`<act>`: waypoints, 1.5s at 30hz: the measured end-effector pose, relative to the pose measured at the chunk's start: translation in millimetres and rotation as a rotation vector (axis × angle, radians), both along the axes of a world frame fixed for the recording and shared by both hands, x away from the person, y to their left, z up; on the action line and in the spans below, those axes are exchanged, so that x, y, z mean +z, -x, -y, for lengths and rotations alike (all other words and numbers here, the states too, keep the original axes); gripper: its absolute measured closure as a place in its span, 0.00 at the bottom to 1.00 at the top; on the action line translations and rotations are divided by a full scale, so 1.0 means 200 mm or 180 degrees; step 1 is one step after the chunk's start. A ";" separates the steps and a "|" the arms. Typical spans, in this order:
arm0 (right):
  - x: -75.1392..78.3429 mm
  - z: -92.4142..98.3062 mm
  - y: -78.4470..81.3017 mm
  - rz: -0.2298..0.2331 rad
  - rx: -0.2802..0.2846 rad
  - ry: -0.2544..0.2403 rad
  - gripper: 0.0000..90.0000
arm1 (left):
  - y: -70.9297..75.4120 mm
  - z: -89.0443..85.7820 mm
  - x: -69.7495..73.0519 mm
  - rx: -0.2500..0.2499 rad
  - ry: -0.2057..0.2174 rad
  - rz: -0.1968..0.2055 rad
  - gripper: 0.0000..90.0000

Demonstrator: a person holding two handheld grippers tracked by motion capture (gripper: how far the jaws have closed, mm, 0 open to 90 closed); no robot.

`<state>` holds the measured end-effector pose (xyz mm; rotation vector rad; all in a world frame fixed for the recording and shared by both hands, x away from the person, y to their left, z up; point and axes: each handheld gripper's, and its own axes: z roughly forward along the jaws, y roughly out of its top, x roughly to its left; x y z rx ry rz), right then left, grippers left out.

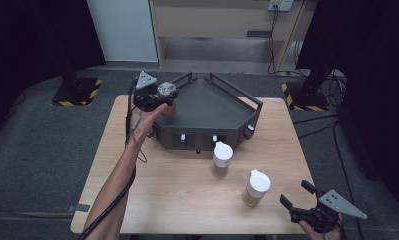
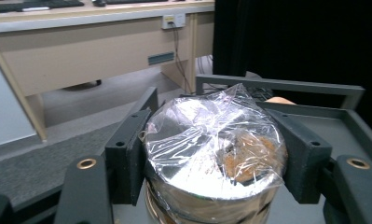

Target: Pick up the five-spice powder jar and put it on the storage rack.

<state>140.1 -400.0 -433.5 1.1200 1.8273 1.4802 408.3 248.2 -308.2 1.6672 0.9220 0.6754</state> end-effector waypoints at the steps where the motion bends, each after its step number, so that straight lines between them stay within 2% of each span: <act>1: 0.00 0.00 0.00 -0.0001 0.0001 0.0000 0.05 | -0.01 0.01 -0.01 0.0025 -0.0003 -0.0004 0.37; 7: 0.00 0.00 0.00 0.0002 0.0004 -0.0004 0.05 | -0.04 0.03 -0.06 0.0142 -0.0028 -0.0027 0.37; 14: 0.00 0.00 0.00 -0.0001 0.0003 -0.0009 0.05 | -0.05 0.05 -0.09 0.0204 -0.0029 -0.0044 0.37; 27: 0.00 0.01 0.00 -0.0002 0.0008 -0.0012 0.05 | -0.07 0.06 -0.13 0.0231 0.0040 -0.0103 0.37; 37: 0.00 0.00 0.00 -0.0006 0.0012 -0.0011 0.05 | -0.07 0.07 -0.15 0.0245 0.0123 -0.0102 0.37; 45: 0.00 0.00 0.00 -0.0010 0.0022 -0.0010 0.05 | -0.08 0.07 -0.15 0.0242 0.0123 -0.0112 0.36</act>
